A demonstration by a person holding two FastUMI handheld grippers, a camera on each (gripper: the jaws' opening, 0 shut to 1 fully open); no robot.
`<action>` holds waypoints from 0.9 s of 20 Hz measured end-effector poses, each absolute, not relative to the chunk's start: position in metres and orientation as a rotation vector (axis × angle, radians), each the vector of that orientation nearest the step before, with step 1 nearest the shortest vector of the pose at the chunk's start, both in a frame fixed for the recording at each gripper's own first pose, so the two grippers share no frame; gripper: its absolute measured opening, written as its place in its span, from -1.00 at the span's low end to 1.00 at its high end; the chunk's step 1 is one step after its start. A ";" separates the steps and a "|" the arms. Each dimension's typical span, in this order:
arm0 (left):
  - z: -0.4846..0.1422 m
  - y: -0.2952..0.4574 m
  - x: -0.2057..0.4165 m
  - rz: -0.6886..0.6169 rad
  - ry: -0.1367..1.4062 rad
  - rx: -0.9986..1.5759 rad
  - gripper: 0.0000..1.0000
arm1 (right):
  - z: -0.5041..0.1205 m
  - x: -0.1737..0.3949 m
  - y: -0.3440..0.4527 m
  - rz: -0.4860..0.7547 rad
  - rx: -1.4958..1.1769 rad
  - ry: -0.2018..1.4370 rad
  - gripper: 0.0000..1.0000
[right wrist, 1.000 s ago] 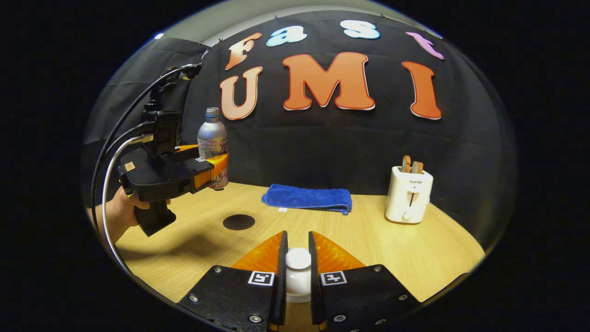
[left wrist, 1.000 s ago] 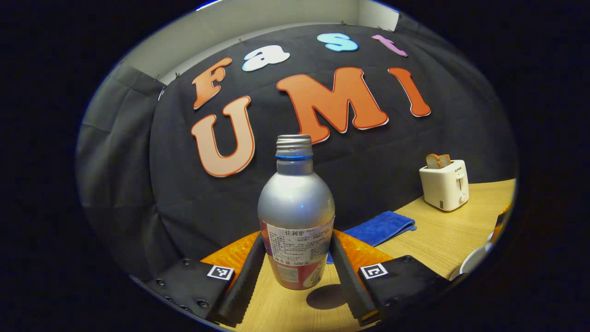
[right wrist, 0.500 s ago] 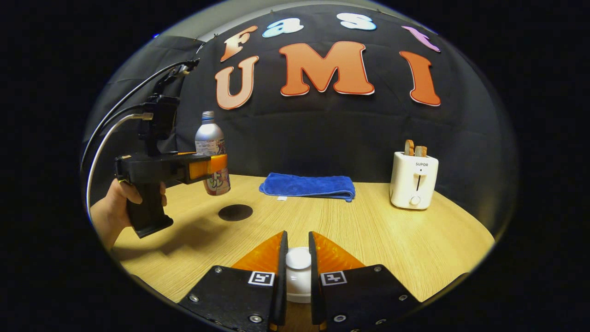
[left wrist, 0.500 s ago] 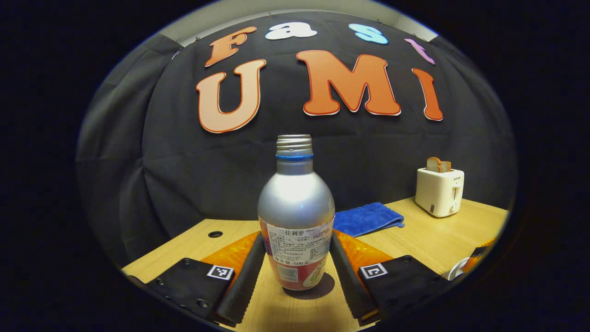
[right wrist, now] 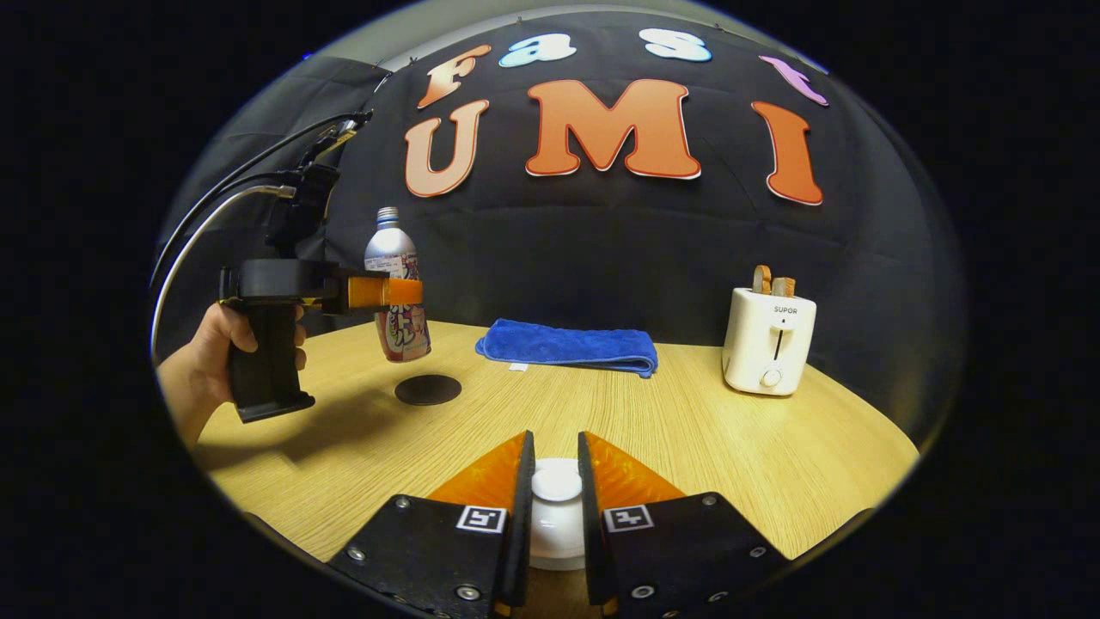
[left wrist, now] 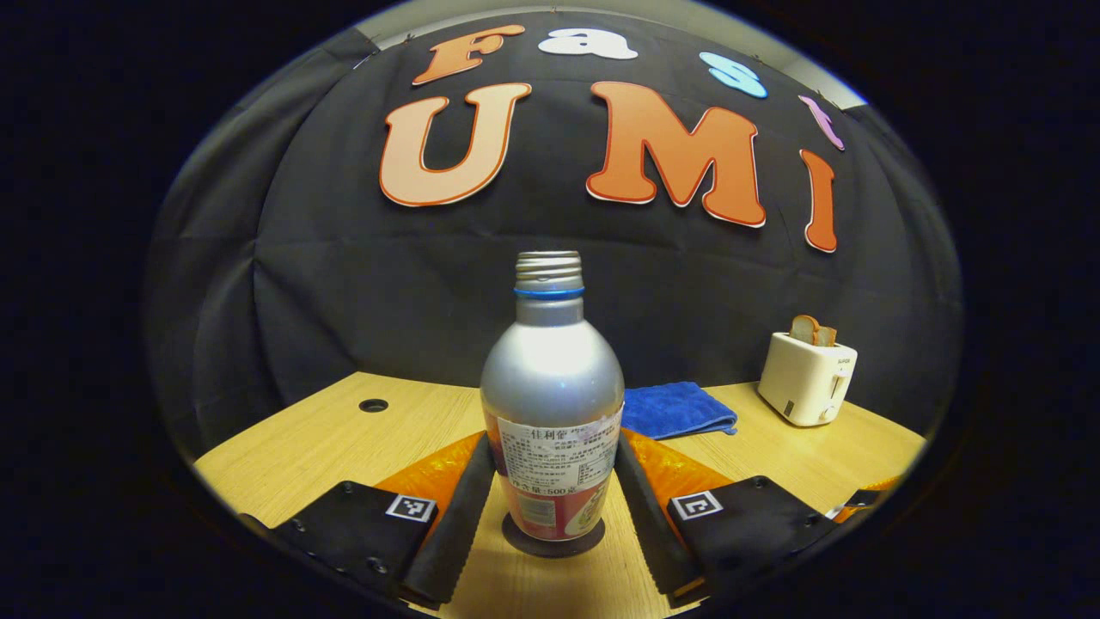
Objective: Open the teacup lid with one hand, grasp the water bottle and pour water into the teacup with the other hand; after pouring, place the water bottle on the coaster and then close the teacup lid.
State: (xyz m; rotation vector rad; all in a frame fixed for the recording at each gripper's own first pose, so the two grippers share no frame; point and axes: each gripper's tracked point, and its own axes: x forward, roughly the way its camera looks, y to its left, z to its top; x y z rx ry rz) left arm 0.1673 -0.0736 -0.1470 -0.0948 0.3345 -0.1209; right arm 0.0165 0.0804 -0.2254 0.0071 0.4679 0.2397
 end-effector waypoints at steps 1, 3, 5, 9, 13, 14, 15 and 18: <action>-0.151 -0.073 0.168 -0.124 0.350 -0.117 0.63 | -0.226 0.017 0.079 0.235 0.009 0.476 -0.40; -0.159 -0.074 0.169 -0.136 0.383 -0.153 0.69 | -0.225 0.016 0.079 0.236 0.041 0.488 0.00; -0.168 -0.070 0.172 -0.127 0.400 -0.154 0.68 | -0.216 0.016 0.080 0.240 0.063 0.466 0.34; -0.180 -0.069 0.179 -0.124 0.427 -0.153 0.68 | -0.197 0.017 0.073 0.234 0.052 0.416 0.65; -0.193 -0.071 0.184 -0.119 0.452 -0.132 0.68 | -0.184 0.013 0.061 0.222 0.052 0.396 0.78; -0.198 -0.071 0.185 -0.116 0.463 -0.128 0.68 | -0.183 0.013 0.058 0.217 0.051 0.395 0.79; -0.203 -0.070 0.188 -0.111 0.474 -0.124 0.68 | -0.181 0.012 0.054 0.212 0.050 0.393 0.79; -0.209 -0.069 0.189 -0.109 0.482 -0.126 0.70 | -0.177 0.014 0.044 0.194 0.055 0.383 0.79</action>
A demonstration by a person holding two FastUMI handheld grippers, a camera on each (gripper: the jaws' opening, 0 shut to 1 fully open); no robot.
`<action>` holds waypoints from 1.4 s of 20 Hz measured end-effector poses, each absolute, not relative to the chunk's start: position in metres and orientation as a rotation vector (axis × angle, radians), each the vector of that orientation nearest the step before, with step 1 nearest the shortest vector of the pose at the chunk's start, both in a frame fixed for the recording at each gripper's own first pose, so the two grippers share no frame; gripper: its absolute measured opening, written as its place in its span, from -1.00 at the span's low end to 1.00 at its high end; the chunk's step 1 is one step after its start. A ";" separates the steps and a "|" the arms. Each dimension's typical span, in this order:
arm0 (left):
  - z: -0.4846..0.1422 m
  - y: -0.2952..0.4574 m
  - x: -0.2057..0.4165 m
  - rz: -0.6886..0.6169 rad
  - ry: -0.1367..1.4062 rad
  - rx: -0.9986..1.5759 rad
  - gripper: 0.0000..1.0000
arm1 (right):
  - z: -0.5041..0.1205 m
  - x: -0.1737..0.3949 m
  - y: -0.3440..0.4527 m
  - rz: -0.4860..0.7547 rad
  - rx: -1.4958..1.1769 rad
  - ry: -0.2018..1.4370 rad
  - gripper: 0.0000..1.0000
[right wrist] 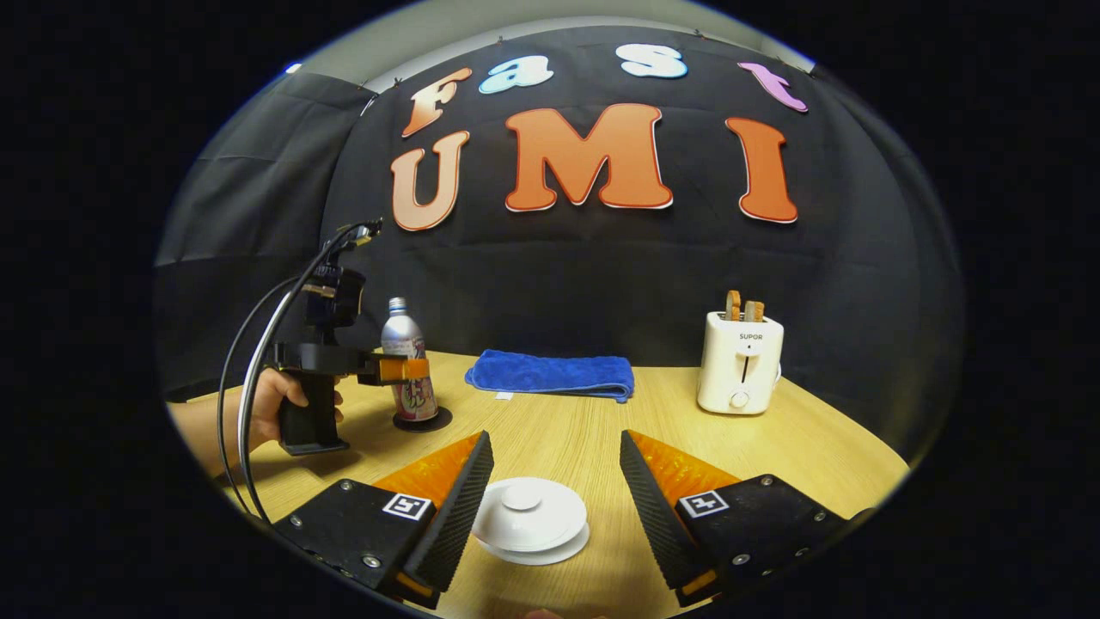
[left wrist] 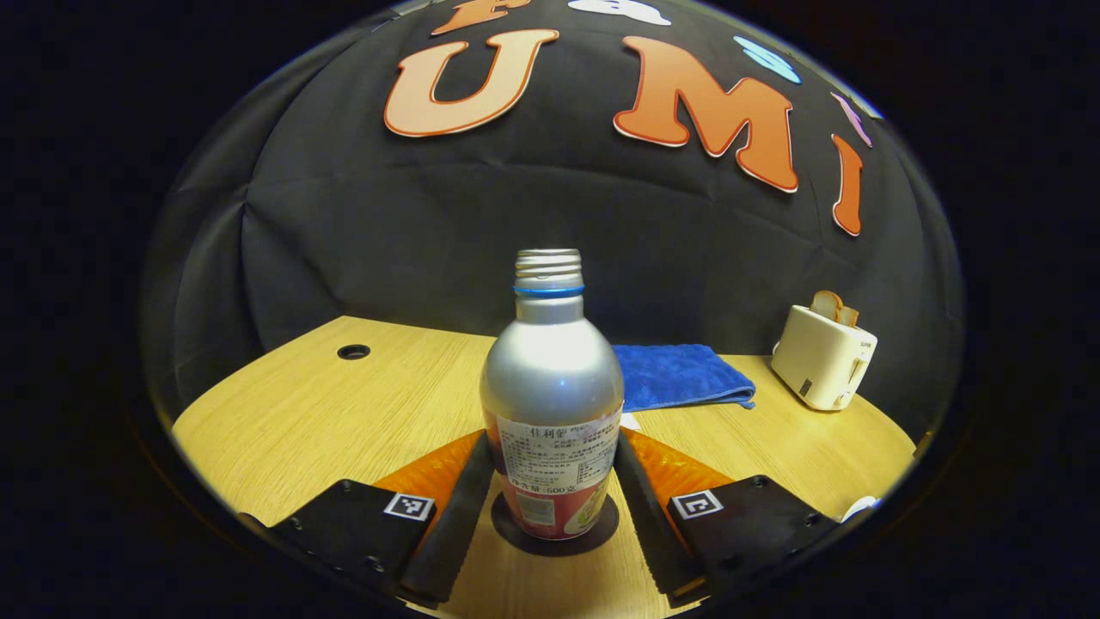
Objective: Open the teacup lid with one hand, grasp the water bottle and pour water into the teacup with the other hand; after pouring, place the water bottle on the coaster and then close the teacup lid.
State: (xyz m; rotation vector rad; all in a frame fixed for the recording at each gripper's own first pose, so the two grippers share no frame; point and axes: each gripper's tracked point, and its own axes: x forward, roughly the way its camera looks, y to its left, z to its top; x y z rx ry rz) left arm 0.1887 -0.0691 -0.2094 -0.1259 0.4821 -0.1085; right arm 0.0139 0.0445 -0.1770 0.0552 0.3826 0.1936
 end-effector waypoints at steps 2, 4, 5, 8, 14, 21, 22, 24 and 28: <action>-0.211 -0.070 0.184 -0.114 0.492 -0.126 0.69 | -0.178 0.014 0.039 0.183 0.057 0.387 0.79; -0.214 -0.072 0.183 -0.119 0.503 -0.135 0.70 | -0.179 0.015 0.035 0.175 0.058 0.388 0.79; -0.217 -0.073 0.182 -0.125 0.512 -0.136 0.83 | -0.179 0.015 0.034 0.171 0.058 0.385 0.80; -0.218 -0.074 0.179 -0.138 0.513 -0.135 0.94 | -0.176 0.016 0.032 0.169 0.060 0.381 0.79; -0.211 -0.077 0.154 -0.150 0.501 -0.110 0.97 | -0.172 0.011 0.034 0.167 0.043 0.380 0.79; -0.202 -0.095 0.121 -0.200 0.477 -0.020 0.96 | -0.160 0.003 0.046 0.186 0.048 0.369 0.79; -0.200 -0.095 0.118 -0.200 0.476 -0.022 0.93 | -0.160 0.002 0.047 0.188 0.047 0.368 0.79; -0.194 -0.091 0.109 -0.193 0.470 -0.039 0.96 | -0.158 -0.002 0.047 0.188 0.048 0.368 0.79; -0.164 -0.076 0.090 -0.155 0.405 -0.070 0.96 | -0.148 -0.006 0.045 0.184 0.051 0.352 0.79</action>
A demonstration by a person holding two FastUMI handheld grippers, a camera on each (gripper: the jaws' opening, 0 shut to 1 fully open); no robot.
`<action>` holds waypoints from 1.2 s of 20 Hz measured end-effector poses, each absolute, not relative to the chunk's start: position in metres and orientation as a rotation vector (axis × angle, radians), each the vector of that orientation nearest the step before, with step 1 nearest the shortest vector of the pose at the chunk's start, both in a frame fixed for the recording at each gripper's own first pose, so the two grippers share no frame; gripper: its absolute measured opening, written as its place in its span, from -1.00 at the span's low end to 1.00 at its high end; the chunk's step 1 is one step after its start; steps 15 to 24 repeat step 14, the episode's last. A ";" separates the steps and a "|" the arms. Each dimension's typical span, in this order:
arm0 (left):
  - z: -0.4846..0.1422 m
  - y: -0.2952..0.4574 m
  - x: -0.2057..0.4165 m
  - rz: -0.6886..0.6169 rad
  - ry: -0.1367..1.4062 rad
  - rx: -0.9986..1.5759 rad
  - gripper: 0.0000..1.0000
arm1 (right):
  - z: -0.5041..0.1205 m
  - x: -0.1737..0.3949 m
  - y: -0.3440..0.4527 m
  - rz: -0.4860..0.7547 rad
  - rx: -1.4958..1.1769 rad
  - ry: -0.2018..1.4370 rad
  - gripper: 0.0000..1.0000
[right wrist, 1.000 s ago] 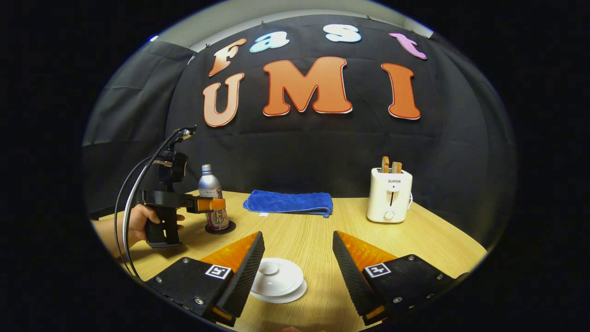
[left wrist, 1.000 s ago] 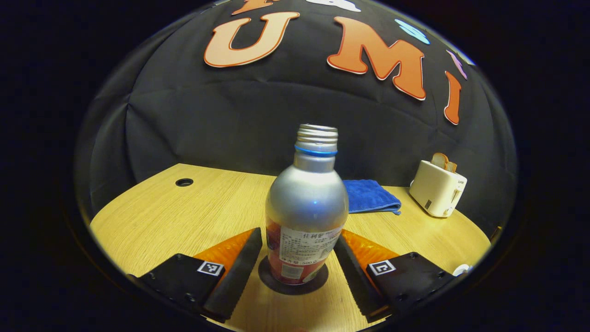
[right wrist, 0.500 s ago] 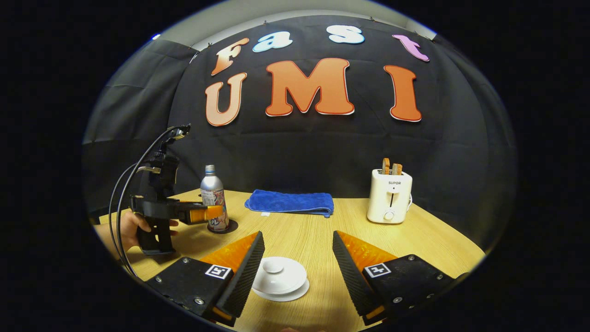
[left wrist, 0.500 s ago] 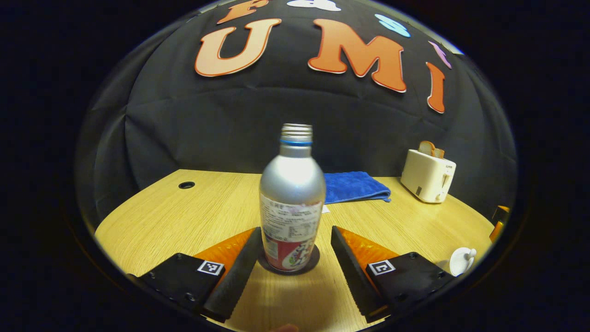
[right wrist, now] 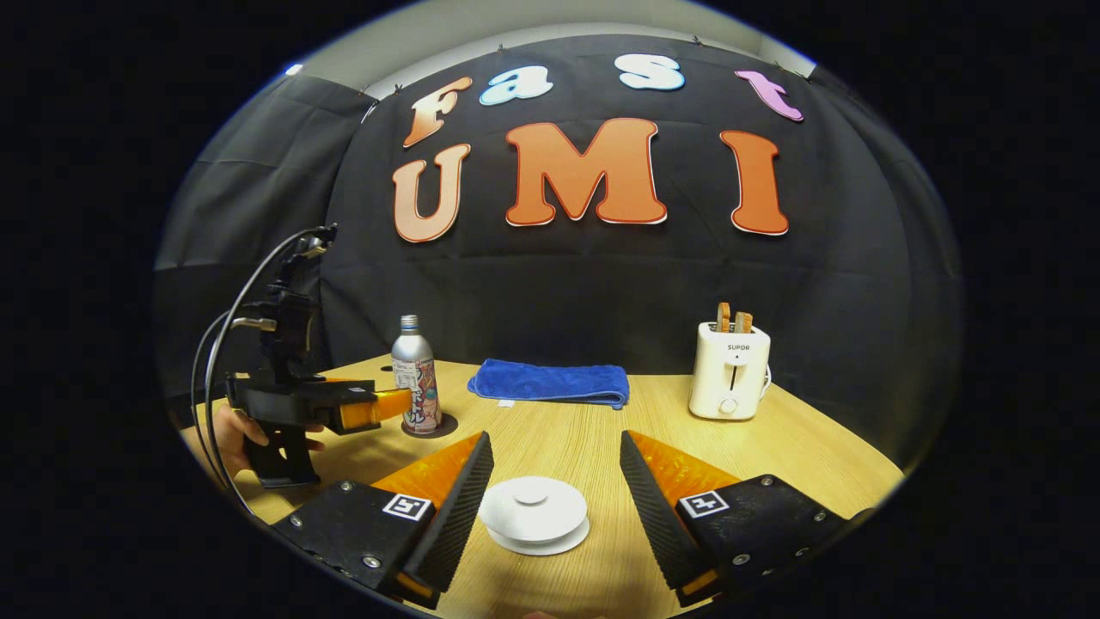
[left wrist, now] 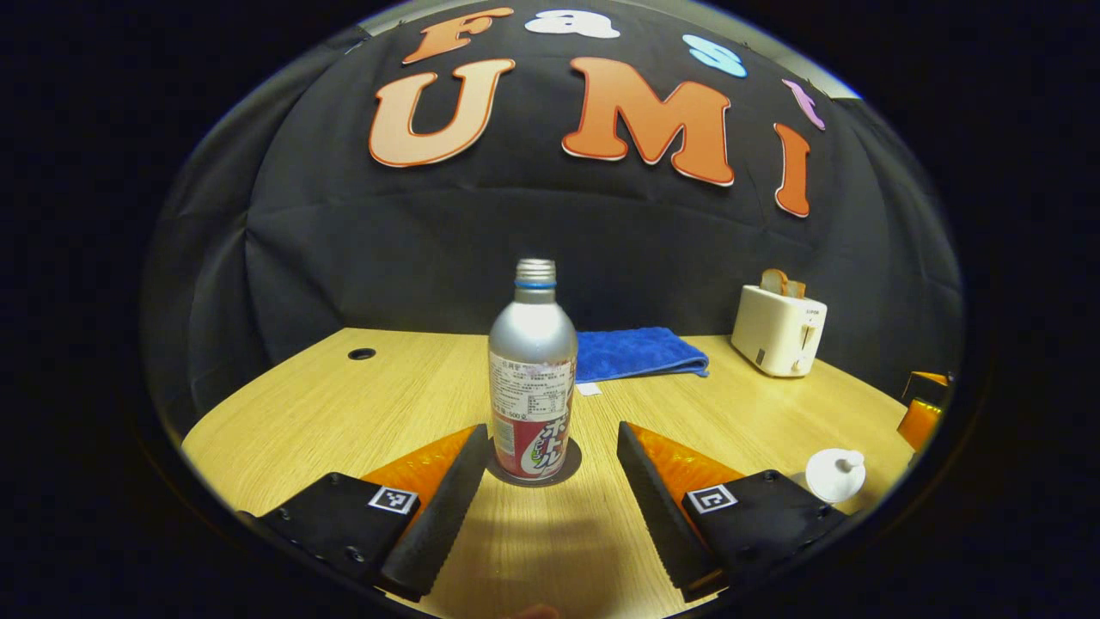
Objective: Open the teacup lid with one hand, grasp the water bottle and pour water into the teacup with the other hand; after pouring, place the water bottle on the coaster and then close the teacup lid.
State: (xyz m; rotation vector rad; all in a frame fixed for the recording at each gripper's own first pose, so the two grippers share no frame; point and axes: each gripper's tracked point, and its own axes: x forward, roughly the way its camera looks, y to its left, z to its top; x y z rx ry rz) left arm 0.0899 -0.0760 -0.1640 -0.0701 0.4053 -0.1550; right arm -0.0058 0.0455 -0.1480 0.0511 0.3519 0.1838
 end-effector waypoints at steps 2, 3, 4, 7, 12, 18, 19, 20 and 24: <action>-0.139 -0.067 0.080 -0.131 0.345 -0.078 0.95 | -0.139 -0.005 0.045 0.179 0.050 0.332 0.79; -0.126 -0.061 0.076 -0.119 0.313 -0.080 0.96 | -0.135 -0.004 0.046 0.176 0.050 0.323 0.79; -0.113 -0.056 0.071 -0.108 0.285 -0.085 0.95 | -0.129 -0.003 0.047 0.174 0.051 0.313 0.79; -0.079 -0.046 0.053 -0.087 0.234 -0.104 0.94 | -0.112 -0.001 0.053 0.175 0.048 0.270 0.79; -0.040 -0.036 0.029 -0.074 0.181 -0.115 0.94 | -0.080 -0.002 0.072 0.199 0.039 0.202 0.79; -0.027 -0.030 0.021 -0.055 0.153 -0.106 0.97 | -0.068 0.000 0.077 0.205 0.037 0.169 0.79; -0.027 -0.030 0.021 -0.055 0.153 -0.106 0.97 | -0.068 0.000 0.077 0.205 0.037 0.169 0.79; -0.027 -0.030 0.021 -0.055 0.153 -0.106 0.97 | -0.068 0.000 0.077 0.205 0.037 0.169 0.79; -0.027 -0.030 0.021 -0.055 0.153 -0.106 0.97 | -0.068 0.000 0.077 0.205 0.037 0.169 0.79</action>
